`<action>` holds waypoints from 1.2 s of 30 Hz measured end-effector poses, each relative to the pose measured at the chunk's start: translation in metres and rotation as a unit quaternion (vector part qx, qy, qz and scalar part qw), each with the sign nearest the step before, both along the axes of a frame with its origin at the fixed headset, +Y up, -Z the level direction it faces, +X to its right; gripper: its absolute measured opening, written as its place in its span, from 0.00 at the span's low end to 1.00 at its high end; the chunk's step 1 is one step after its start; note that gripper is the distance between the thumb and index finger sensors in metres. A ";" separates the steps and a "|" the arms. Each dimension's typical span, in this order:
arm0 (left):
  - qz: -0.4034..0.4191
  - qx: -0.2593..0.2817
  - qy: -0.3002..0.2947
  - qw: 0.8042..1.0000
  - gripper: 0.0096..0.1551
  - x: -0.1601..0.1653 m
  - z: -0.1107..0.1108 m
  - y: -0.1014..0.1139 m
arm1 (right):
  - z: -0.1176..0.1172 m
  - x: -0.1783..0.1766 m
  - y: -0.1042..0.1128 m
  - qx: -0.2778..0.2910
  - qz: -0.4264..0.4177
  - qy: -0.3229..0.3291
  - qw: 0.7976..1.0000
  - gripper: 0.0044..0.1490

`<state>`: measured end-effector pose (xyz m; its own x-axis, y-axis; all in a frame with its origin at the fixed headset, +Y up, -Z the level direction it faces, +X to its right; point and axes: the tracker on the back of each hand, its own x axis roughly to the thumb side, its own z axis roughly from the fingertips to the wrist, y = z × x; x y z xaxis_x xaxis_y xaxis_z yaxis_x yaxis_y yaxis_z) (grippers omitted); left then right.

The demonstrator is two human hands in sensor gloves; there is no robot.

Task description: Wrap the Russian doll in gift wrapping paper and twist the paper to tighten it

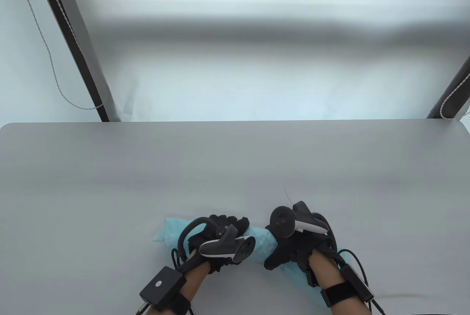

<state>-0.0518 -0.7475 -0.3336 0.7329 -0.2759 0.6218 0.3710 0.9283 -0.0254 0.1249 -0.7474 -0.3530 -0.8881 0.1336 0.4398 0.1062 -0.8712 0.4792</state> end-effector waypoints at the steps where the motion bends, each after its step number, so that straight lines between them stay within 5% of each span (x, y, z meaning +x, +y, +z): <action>1: 0.004 -0.023 0.003 1.000 0.67 -0.001 -0.002 0.001 | 0.002 -0.002 0.002 0.033 0.015 0.020 0.999 0.73; 8: 0.056 -0.159 0.050 0.984 0.67 -0.010 -0.015 0.000 | 0.012 -0.011 0.004 0.156 0.081 0.097 0.980 0.75; 12: 0.069 -0.147 0.049 0.986 0.66 -0.015 -0.013 -0.001 | 0.011 -0.009 0.003 0.151 0.050 0.080 0.984 0.73; 19: 0.013 -0.032 0.085 0.996 0.70 -0.014 -0.002 0.003 | 0.000 0.002 0.000 0.063 -0.001 0.009 0.998 0.73; 24: 0.004 -0.030 0.078 0.996 0.68 -0.011 -0.004 0.000 | -0.003 0.007 -0.002 0.037 -0.024 -0.001 0.999 0.72; 29: 0.018 -0.053 0.074 0.996 0.66 -0.014 -0.007 0.001 | 0.008 0.000 0.004 0.117 0.017 0.037 0.992 0.74; 32: 0.027 -0.118 0.088 0.989 0.67 -0.017 -0.013 0.003 | 0.017 -0.008 0.006 0.194 0.075 0.041 0.977 0.73; 36: 0.032 -0.163 0.093 0.982 0.66 -0.021 -0.015 0.005 | 0.020 -0.015 0.005 0.211 0.105 0.042 0.971 0.73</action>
